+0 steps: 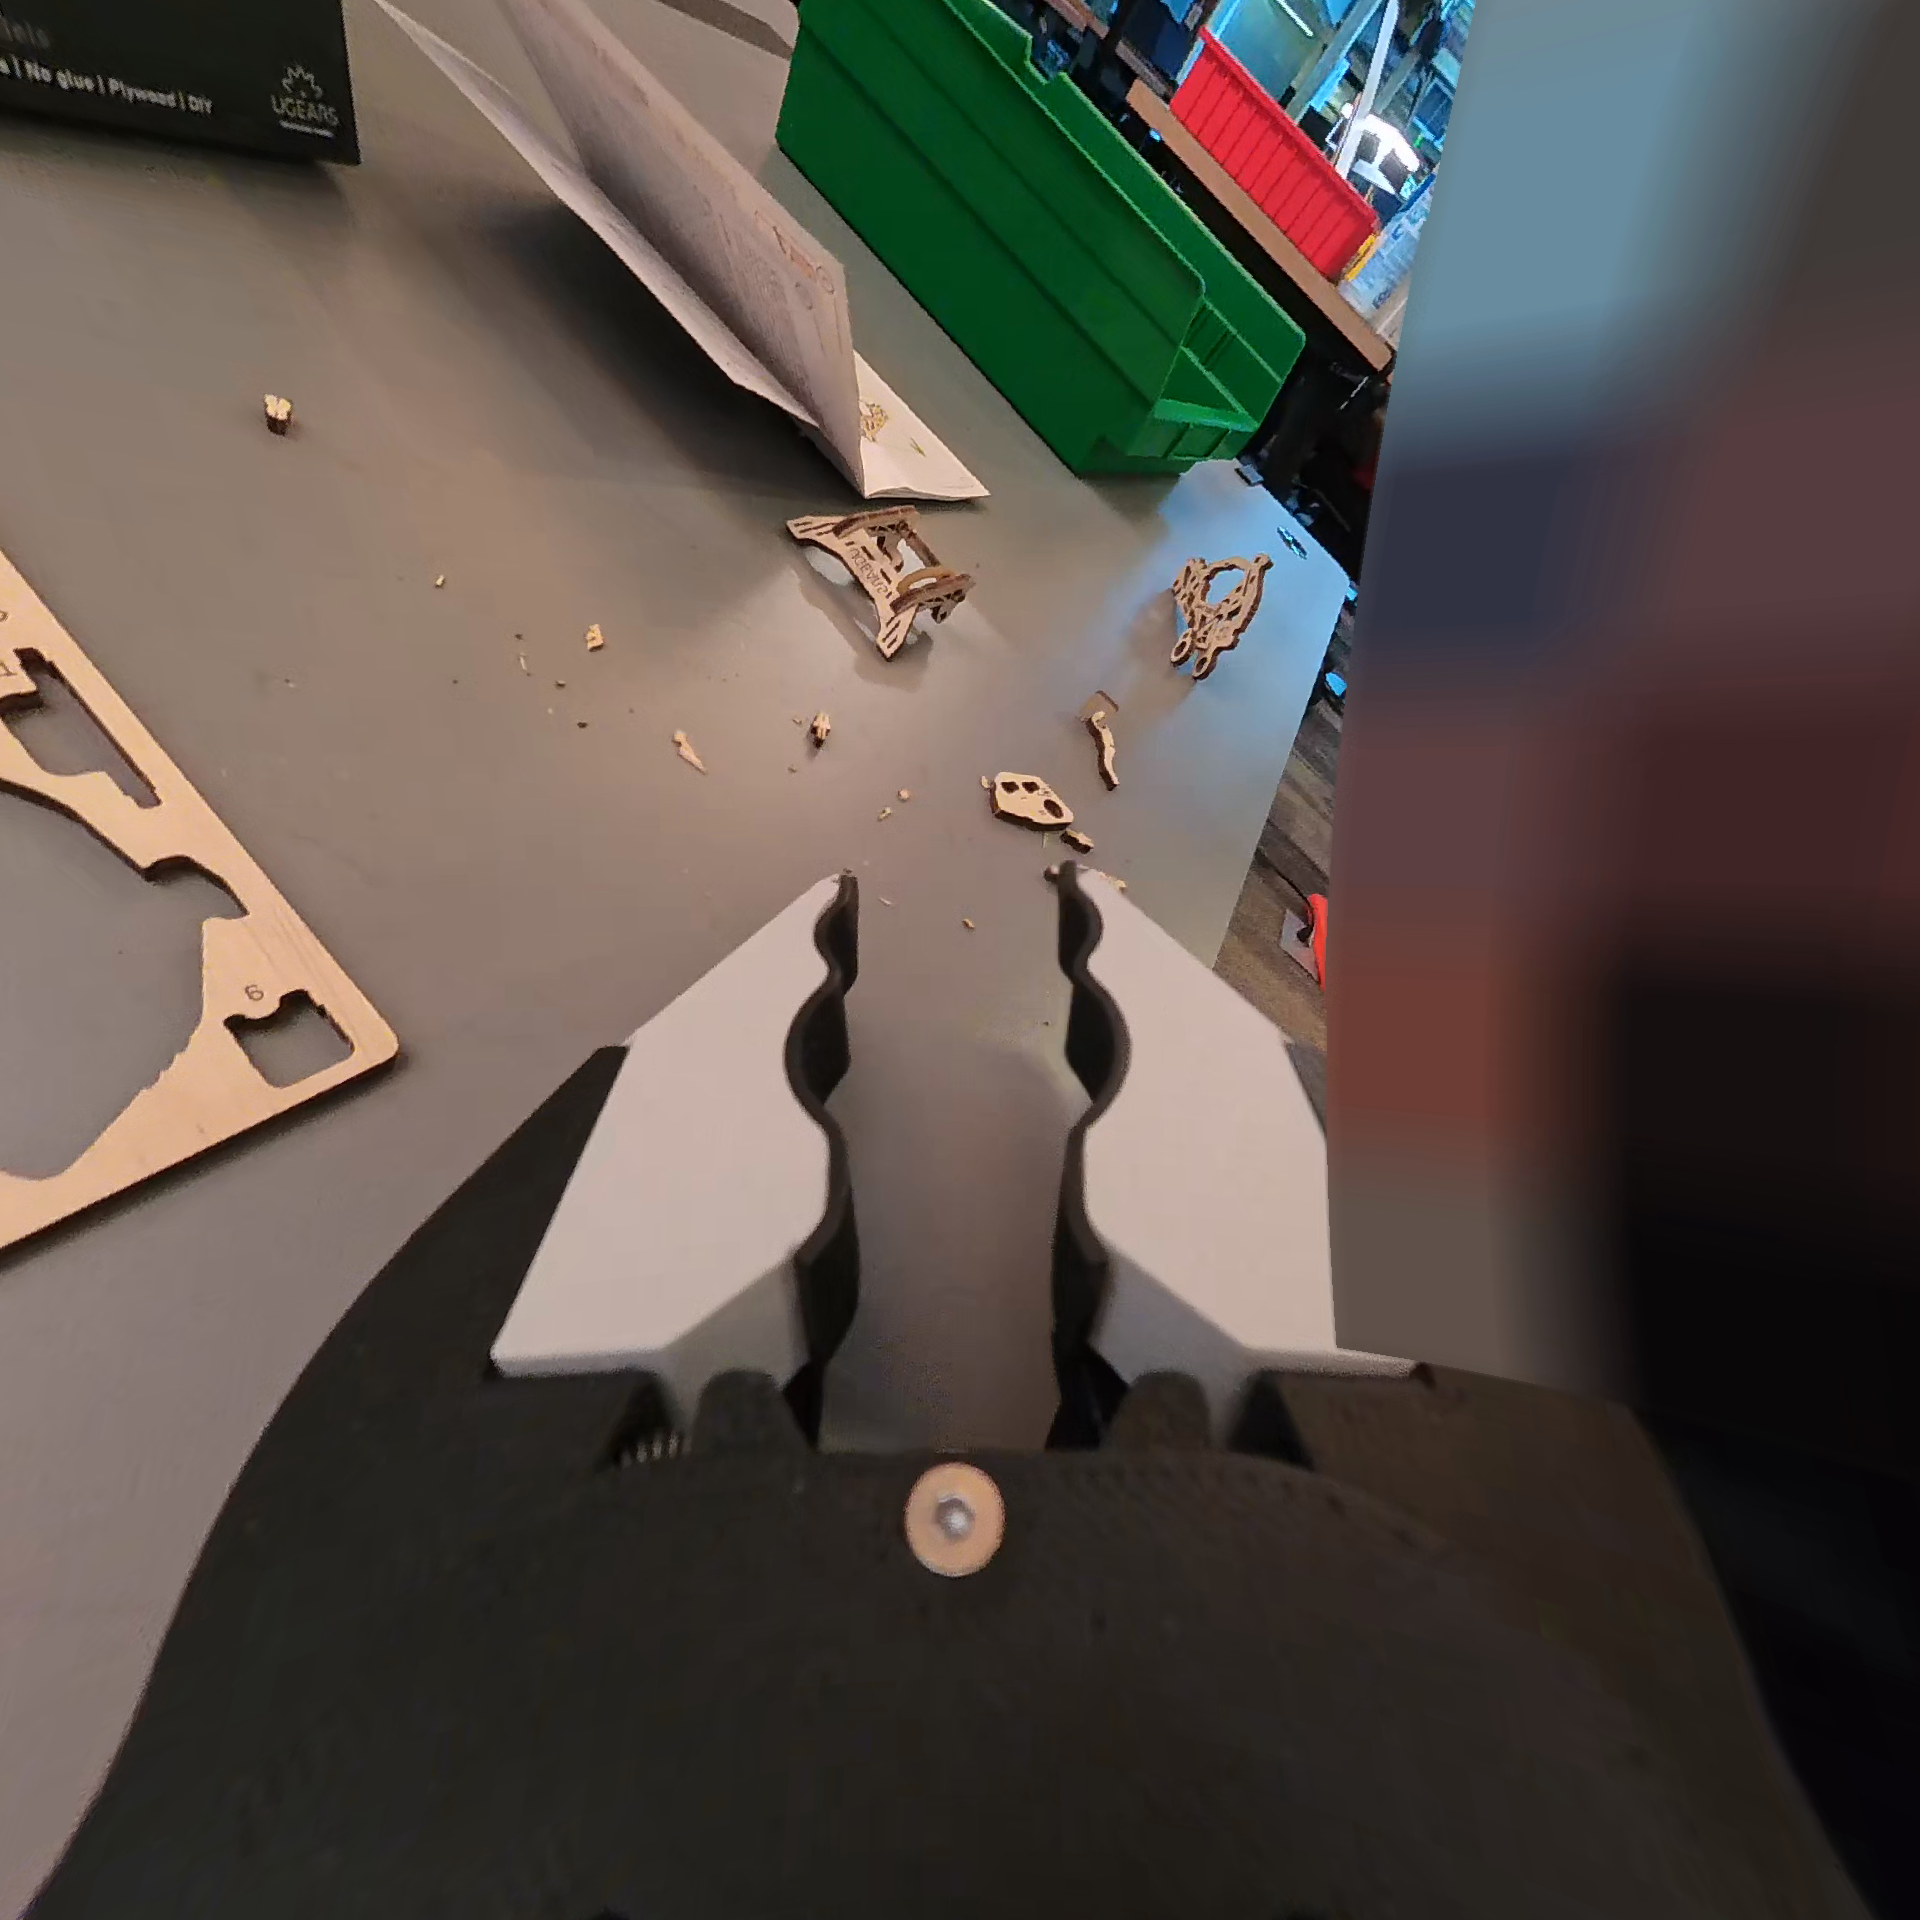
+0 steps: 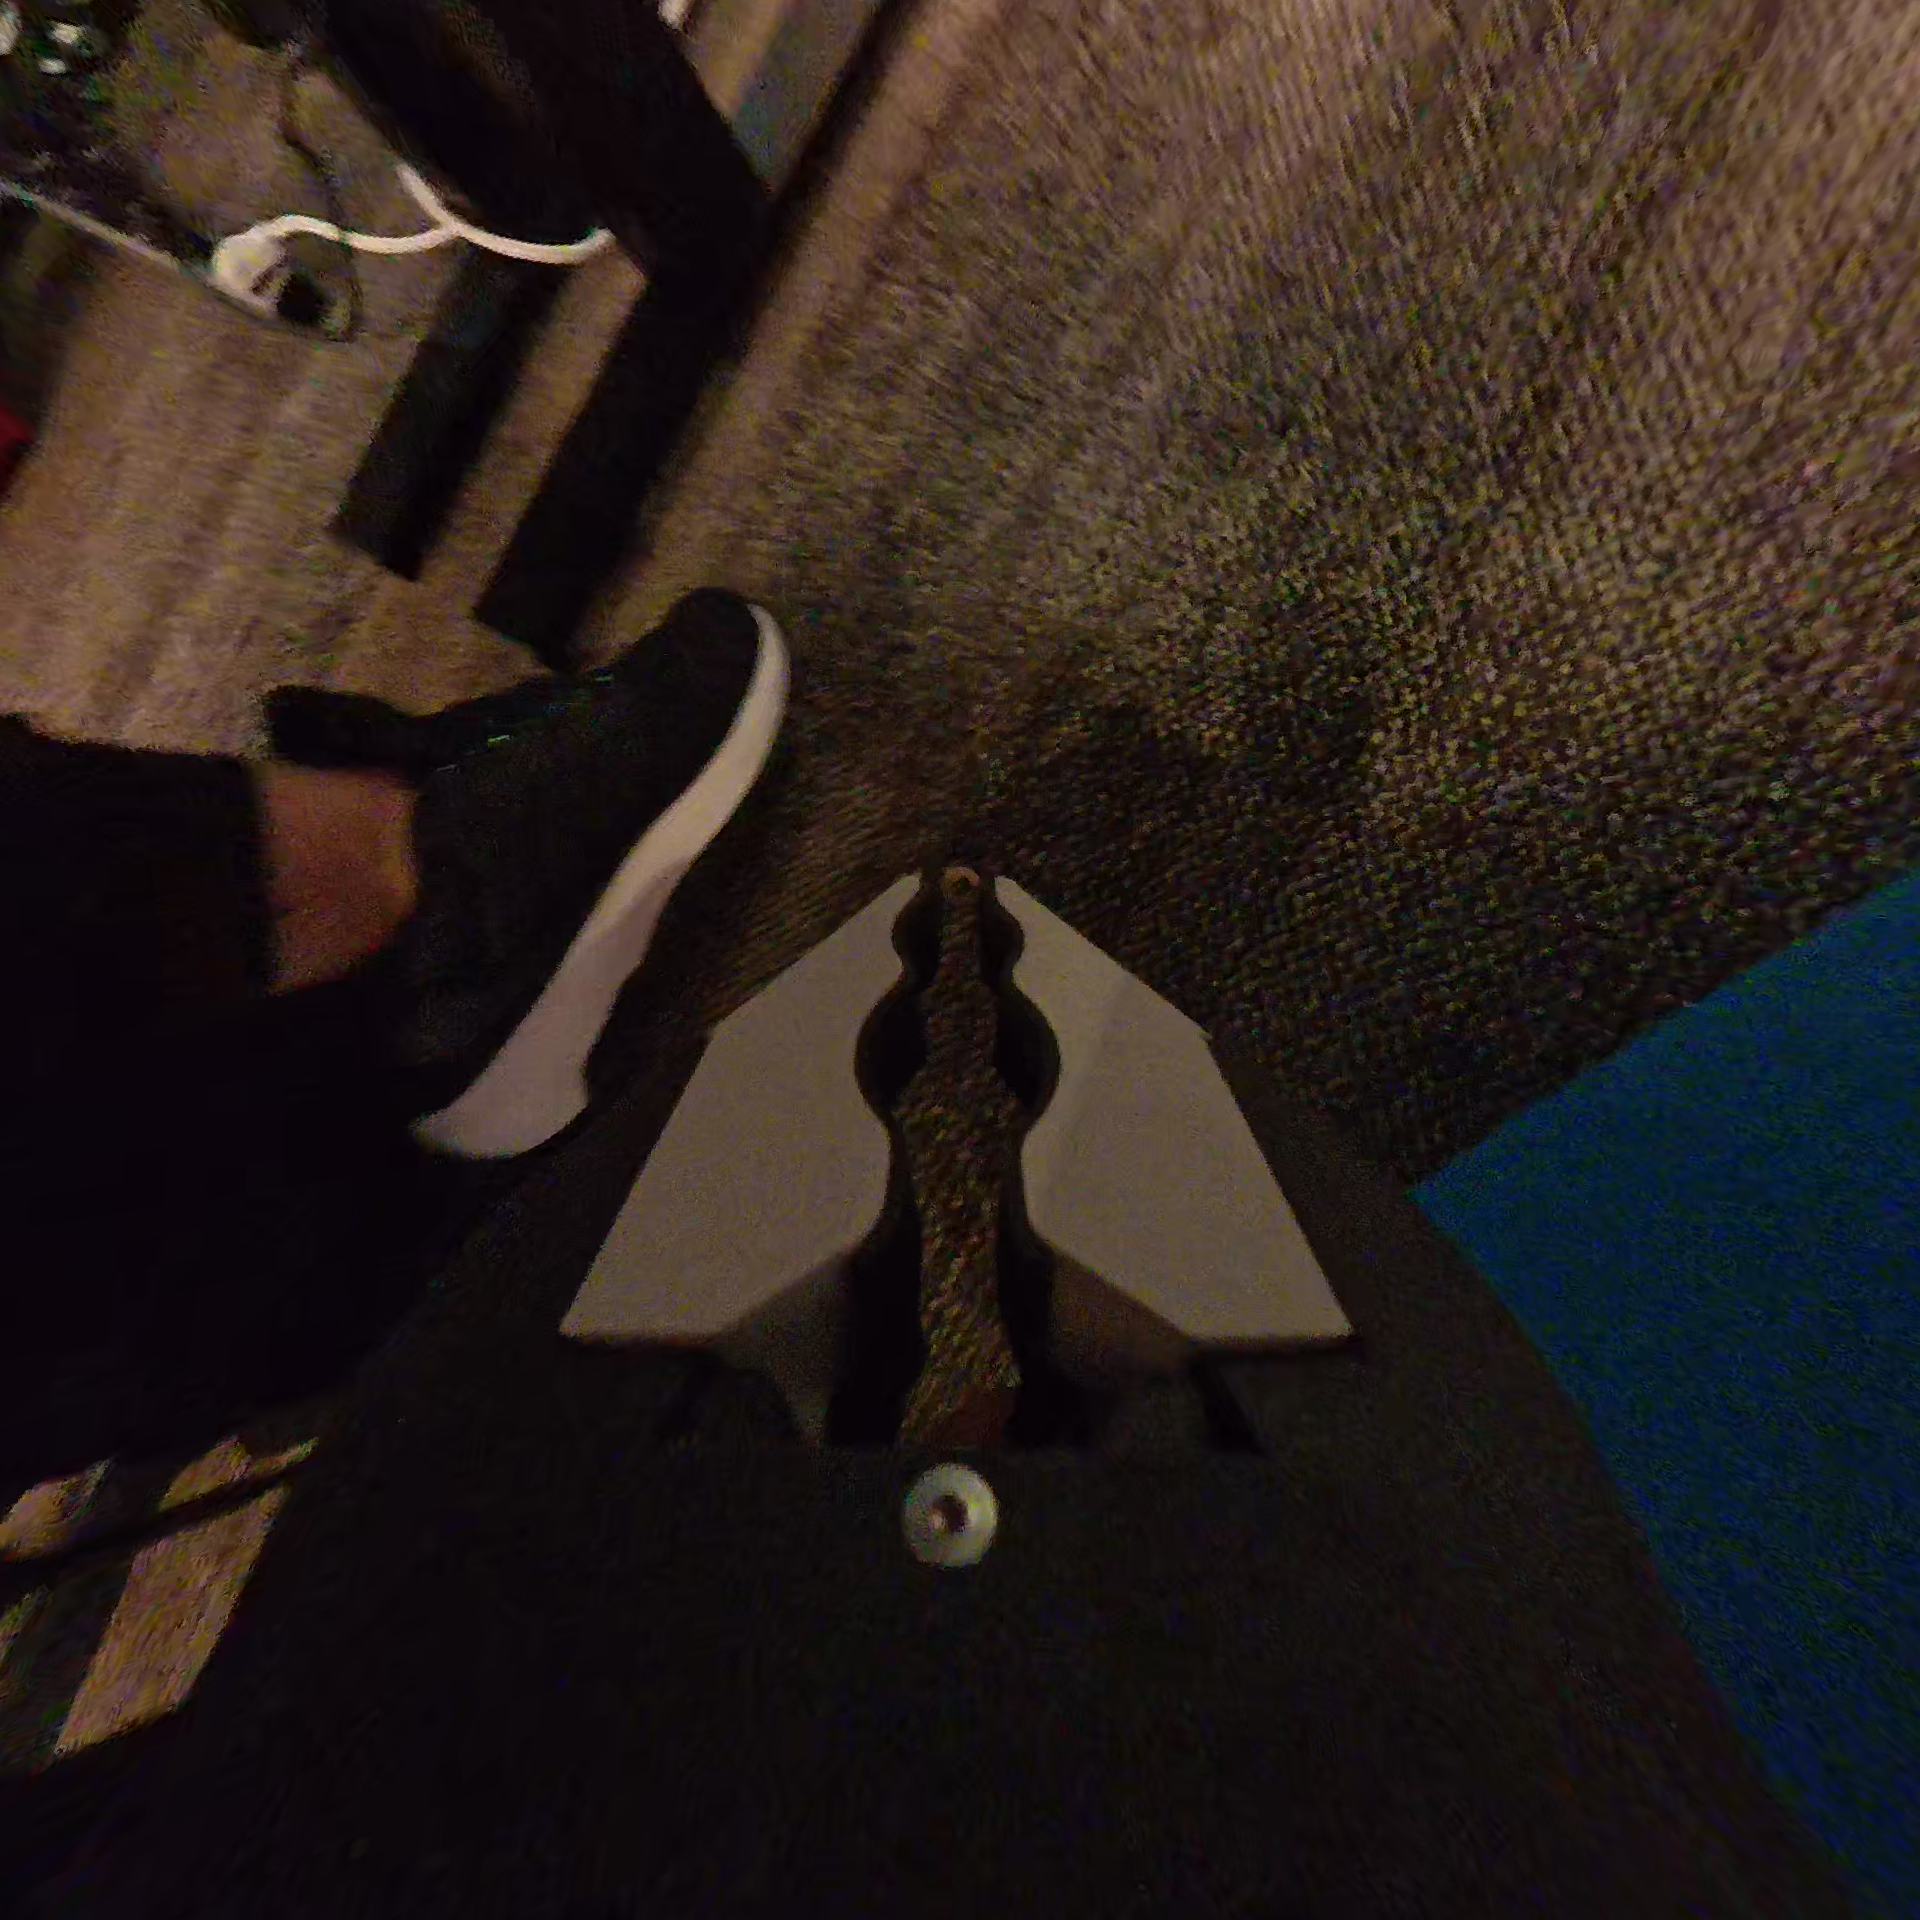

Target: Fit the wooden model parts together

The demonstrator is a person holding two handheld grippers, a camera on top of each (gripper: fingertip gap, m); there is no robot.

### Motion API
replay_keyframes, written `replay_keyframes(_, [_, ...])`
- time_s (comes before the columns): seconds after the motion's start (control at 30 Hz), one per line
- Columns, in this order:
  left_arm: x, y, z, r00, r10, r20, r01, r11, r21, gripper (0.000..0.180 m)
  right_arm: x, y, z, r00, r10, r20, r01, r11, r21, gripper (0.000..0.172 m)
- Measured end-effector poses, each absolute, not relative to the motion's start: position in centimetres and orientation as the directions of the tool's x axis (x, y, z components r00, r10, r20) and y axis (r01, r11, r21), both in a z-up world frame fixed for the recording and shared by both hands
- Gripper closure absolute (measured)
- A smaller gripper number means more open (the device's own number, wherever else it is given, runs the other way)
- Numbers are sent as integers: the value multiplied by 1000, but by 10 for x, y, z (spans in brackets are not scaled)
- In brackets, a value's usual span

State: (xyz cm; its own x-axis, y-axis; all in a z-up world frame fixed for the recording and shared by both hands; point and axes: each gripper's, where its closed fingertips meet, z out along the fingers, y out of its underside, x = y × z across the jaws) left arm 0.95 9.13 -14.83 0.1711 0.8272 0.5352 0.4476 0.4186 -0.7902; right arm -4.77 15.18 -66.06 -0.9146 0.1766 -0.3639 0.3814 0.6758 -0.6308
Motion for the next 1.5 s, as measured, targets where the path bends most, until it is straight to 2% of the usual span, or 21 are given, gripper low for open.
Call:
replay_keyframes(0.23, [12, 91, -141, 193, 831, 522, 408, 416, -813, 141, 5, 263, -480, -948, 114, -296, 301, 620, -725, 167])
replay_keyframes(0.37, [12, 89, -141, 184, 831, 524, 405, 422, -811, 139, -2, 318, -339, -984, 124, -128, 174, 505, -845, 167])
replay_keyframes(0.47, [11, 88, -142, 171, 833, 526, 408, 426, -808, 139, -21, 324, -242, -987, 159, -32, 97, 415, -905, 167])
replay_keyframes(0.57, [11, 89, -141, 178, 840, 512, 395, 415, -819, 140, -51, 297, -186, -981, 186, 58, 21, 394, -919, 167])
replay_keyframes(0.67, [12, 89, -138, 180, 851, 493, 377, 404, -834, 143, -86, 260, -165, -975, 211, 73, 22, 416, -909, 167])
replay_keyframes(0.83, [12, 91, -140, 187, 851, 491, 385, 397, -833, 145, -119, 226, -184, -971, 230, 64, 76, 553, -830, 167])
replay_keyframes(0.9, [12, 91, -140, 186, 854, 486, 384, 391, -836, 145, -124, 225, -185, -965, 243, 97, 69, 594, -801, 147])
replay_keyframes(1.0, [12, 91, -139, 184, 856, 484, 382, 391, -837, 145, -127, 231, -186, -960, 272, 62, 122, 607, -786, 144])
replay_keyframes(1.1, [11, 91, -142, 177, 856, 486, 398, 389, -831, 144, -121, 250, -166, -948, 315, 47, 157, 591, -791, 145])
replay_keyframes(1.17, [11, 92, -142, 178, 856, 484, 401, 386, -831, 143, -107, 266, -143, -938, 344, 46, 170, 572, -802, 152])
replay_keyframes(1.27, [11, 92, -142, 184, 854, 486, 402, 386, -830, 141, -82, 284, -122, -932, 357, 56, 166, 562, -811, 151])
replay_keyframes(1.4, [8, 93, -147, 172, 844, 508, 433, 399, -808, 140, -78, 279, -133, -937, 335, 99, 115, 564, -818, 143])
replay_keyframes(1.5, [8, 93, -150, 163, 838, 521, 450, 407, -795, 139, -94, 253, -148, -939, 313, 142, 65, 568, -820, 143])
